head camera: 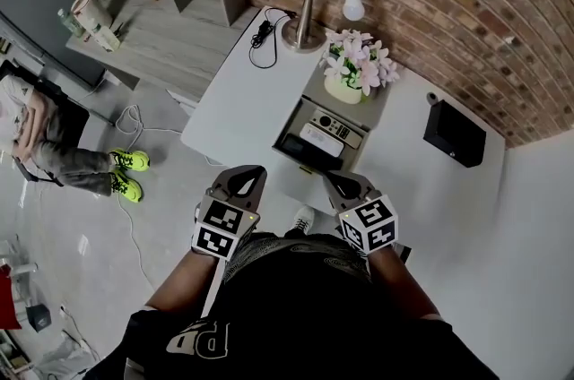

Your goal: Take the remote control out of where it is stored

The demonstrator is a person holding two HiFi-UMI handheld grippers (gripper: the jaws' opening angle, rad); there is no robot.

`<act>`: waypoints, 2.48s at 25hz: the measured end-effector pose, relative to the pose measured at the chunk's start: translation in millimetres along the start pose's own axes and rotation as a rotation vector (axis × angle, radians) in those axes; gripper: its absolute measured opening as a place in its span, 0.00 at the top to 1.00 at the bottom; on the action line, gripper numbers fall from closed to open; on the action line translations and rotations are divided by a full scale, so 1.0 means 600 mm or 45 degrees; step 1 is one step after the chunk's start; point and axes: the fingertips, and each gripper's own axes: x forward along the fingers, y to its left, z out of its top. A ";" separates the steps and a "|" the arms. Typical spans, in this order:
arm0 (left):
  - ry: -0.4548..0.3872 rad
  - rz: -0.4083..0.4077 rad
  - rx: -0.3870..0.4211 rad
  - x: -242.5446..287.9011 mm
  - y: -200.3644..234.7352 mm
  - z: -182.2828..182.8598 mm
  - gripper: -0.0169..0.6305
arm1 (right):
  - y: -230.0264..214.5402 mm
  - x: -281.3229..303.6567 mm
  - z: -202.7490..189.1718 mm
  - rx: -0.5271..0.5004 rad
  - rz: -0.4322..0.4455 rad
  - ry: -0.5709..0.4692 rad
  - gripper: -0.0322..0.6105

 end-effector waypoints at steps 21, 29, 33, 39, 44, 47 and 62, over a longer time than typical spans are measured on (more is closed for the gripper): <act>0.151 -0.056 0.018 0.093 0.052 0.015 0.96 | -0.048 0.112 -0.017 -0.125 0.091 0.198 0.94; 0.183 -0.106 0.045 0.094 0.121 0.006 0.96 | -0.046 0.235 -0.054 -0.385 0.095 0.519 0.86; 0.191 -0.119 0.018 0.092 0.145 -0.009 0.96 | -0.054 0.281 -0.067 -0.558 0.129 0.663 0.77; 0.182 -0.103 -0.030 0.081 0.183 -0.017 0.96 | -0.054 0.315 -0.099 -0.656 0.272 0.879 0.66; 0.165 -0.078 -0.073 0.073 0.205 -0.017 0.96 | -0.051 0.324 -0.105 -0.642 0.345 0.953 0.65; 0.156 -0.068 -0.094 0.073 0.211 -0.018 0.96 | -0.054 0.328 -0.111 -0.567 0.385 0.973 0.65; 0.143 -0.069 -0.096 0.068 0.197 -0.019 0.96 | -0.050 0.335 -0.112 -0.454 0.455 0.953 0.66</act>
